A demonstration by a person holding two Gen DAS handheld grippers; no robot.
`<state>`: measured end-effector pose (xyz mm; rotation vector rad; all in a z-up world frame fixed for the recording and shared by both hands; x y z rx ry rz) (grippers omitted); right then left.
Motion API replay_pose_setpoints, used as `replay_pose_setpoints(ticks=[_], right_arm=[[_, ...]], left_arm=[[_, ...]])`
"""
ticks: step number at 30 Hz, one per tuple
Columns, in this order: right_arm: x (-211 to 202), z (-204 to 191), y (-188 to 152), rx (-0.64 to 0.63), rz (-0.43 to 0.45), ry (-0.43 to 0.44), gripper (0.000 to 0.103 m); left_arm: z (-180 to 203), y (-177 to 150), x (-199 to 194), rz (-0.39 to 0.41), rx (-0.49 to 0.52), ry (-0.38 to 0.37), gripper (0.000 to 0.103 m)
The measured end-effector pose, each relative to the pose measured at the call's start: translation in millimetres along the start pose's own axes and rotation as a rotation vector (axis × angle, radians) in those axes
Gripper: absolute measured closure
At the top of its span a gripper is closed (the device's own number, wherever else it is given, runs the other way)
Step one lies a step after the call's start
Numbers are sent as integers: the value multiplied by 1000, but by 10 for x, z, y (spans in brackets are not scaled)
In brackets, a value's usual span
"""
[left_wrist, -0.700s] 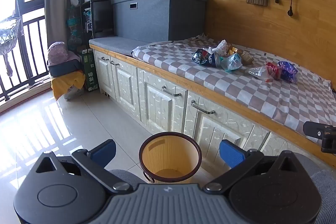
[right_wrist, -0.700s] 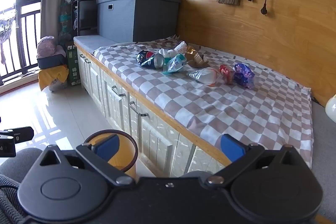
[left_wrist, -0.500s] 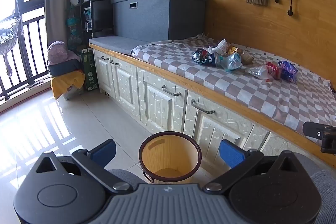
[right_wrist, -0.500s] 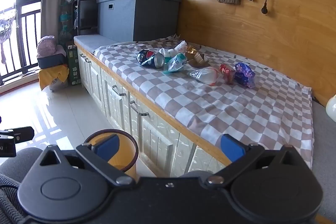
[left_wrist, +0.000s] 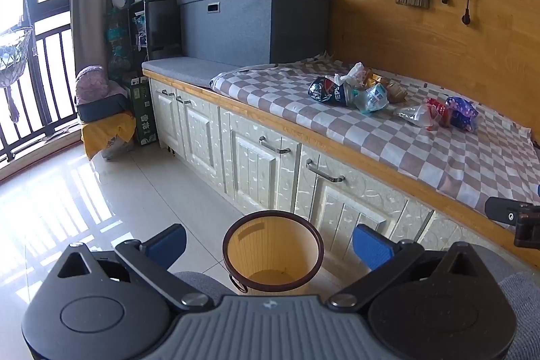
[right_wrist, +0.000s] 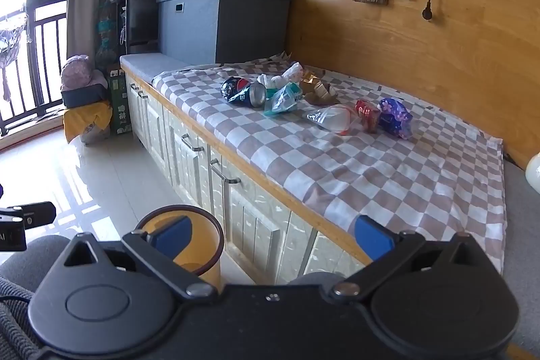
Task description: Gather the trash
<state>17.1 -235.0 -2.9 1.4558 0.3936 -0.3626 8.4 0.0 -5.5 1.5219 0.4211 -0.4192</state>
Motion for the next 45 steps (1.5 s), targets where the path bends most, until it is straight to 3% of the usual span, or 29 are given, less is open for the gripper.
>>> replay_pose_setpoints(ticks=[45], right_arm=[[49,-20,-39,-1,-14,2,0]], left_arm=[[2,0,0,-6,2,-1,0]])
Point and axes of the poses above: each gripper's, at about its wrist camera, not at the fingertips, and x roughly the way its jaws point, z to its right, y to its top, the point moved 1 cm from there along x, roughly the way its jaws point, and after that the axes turned 3 degrees about z, right-handed, at the moved point
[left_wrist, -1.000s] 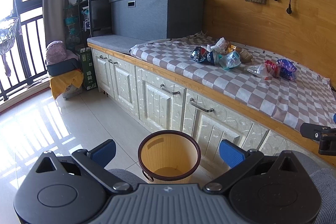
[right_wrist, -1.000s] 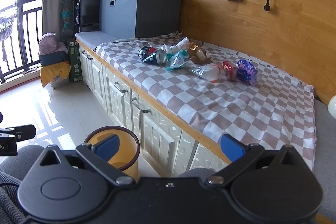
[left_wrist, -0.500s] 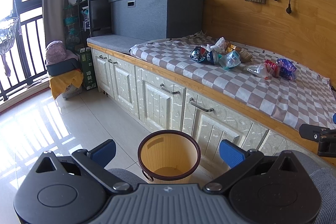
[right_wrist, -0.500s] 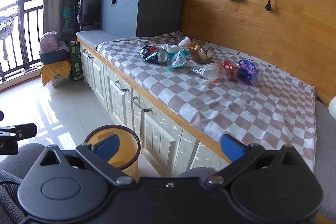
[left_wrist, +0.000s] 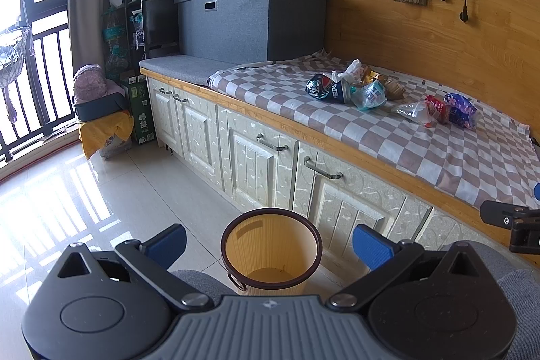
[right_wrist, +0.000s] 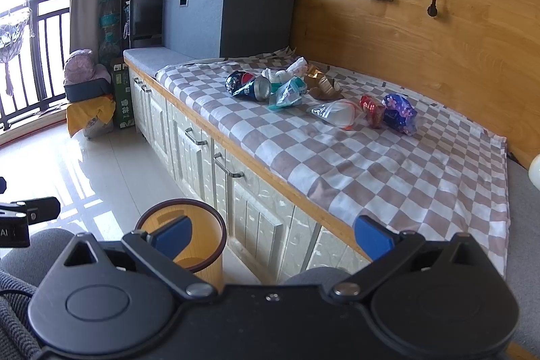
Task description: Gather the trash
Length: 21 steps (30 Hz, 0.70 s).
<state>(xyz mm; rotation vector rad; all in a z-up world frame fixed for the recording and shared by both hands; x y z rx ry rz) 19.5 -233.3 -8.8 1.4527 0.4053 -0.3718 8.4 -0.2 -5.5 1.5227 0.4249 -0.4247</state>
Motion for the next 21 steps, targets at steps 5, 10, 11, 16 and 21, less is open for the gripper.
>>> replay_pose_setpoints(ticks=[5,10,11,16,21], right_arm=[[-10,13,17,0,-1,0,0],[-8,13,16,-1,-2,1,0],[-5,3,3,0,-1,1,0],[-9,18,21,-1,-2,2,0],[-5,14,12,-1,-3,2,0]], left_arm=[[1,0,-1,0,0,0,0],[0,0,0,0,0,0,0],[0,0,1,0,0,0,0],[0,0,1,-1,0,0,0],[0,0,1,-1,0,0,0]])
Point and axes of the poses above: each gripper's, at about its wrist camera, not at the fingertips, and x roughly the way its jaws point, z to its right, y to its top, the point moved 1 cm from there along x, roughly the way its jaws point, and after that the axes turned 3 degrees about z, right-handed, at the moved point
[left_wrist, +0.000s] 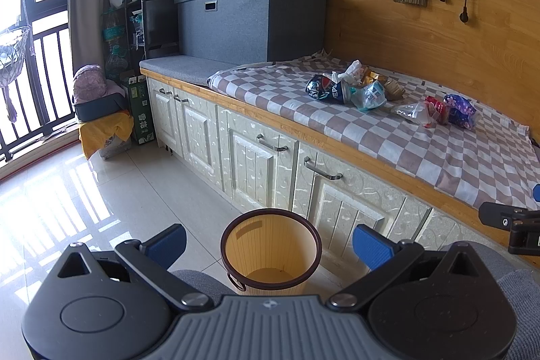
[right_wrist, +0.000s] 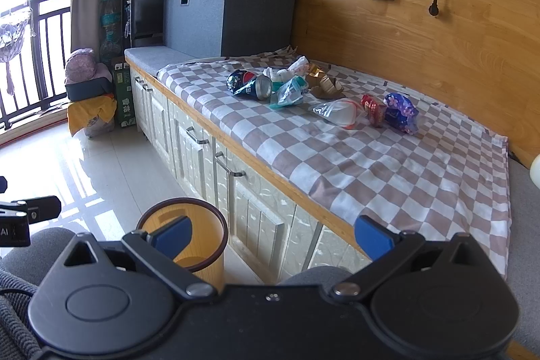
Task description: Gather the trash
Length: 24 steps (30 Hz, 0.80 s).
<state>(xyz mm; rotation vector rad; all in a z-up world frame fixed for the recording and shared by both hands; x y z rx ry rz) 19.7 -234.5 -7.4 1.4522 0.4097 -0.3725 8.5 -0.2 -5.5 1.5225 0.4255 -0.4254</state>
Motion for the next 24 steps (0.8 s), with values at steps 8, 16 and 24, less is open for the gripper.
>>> replay_pose_setpoints(ticks=[8,16,24], right_arm=[[-32,63,48,-1,2,-2,0],[-16,-75,-44,-4,17,6,0],[-76,123,246,39,78,15,0]], left_arm=[[0,0,-1,2,0,-1,0],[105,26,11,37,2,-13,0],[129,316,26,114,4,-33,0]])
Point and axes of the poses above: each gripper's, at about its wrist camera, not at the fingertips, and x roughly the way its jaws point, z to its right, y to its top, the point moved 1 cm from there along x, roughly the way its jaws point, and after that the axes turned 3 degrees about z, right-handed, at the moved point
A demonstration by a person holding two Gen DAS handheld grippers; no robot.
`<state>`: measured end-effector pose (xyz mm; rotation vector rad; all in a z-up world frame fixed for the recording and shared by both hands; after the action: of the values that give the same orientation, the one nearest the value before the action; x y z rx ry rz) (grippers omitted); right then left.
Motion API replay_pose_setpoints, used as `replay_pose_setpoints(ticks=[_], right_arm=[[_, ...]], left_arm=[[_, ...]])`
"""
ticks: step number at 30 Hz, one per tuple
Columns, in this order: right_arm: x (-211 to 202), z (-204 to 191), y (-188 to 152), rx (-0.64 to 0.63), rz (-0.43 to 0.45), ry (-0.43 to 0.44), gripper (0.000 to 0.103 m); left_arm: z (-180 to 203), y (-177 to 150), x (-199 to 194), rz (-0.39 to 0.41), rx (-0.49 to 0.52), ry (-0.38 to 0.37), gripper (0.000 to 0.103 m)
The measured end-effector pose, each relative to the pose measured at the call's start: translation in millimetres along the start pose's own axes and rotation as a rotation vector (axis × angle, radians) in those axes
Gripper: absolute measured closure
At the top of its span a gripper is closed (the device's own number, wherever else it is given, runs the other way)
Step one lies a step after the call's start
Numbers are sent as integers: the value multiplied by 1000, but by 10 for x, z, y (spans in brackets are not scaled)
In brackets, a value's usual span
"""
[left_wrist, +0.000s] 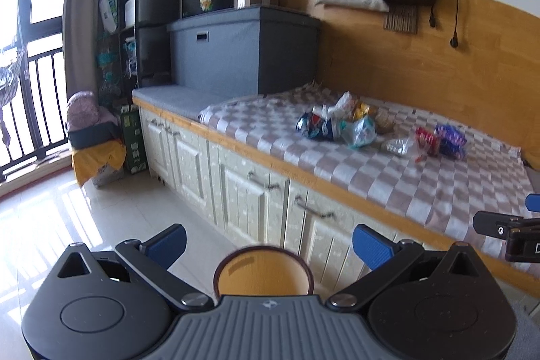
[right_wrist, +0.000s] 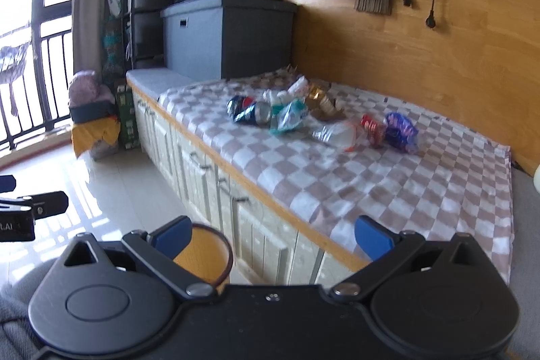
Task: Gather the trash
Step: 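Grasp the clear plastic bag with the right tool while the left tool grasps the teal-capped wrapper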
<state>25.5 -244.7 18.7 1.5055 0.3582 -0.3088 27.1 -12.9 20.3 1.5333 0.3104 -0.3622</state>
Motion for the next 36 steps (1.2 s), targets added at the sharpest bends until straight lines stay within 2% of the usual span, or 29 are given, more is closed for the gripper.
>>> replay_pose_setpoints(ticks=[8,16,21,27,32,36], right_arm=[[59,202,517,25,108,-35,0],[436,464,1057,45,163,-89,0],[991,660,1333,108,128,-128,0],[1771,875,1415,217,33,-210,0],[2381,1215,1359,402,-21,-193,0],[2722,1471,1245,572,-13,-204,0]], left_arm=[[159,509,169,109,33,-21,0],[343,1043,649,166,41,-52,0],[438,1307,1073,161,30,-93,0],[598,1533,1683,148,-13,-158,0],[850,1656,2243,97,21,-169,0],[1021,1696,2630,47,-2,-177,0]])
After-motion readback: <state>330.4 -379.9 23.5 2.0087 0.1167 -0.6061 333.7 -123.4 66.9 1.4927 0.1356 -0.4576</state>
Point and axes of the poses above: each gripper's, at about its wrist camera, not at the fingertips, and x roughly the way its jaws point, z to its right, y to its top, the point moved 1 cm from there along x, roughly the way its jaws point, and after that the axes turned 3 degrees about z, right-handed, at the moved point
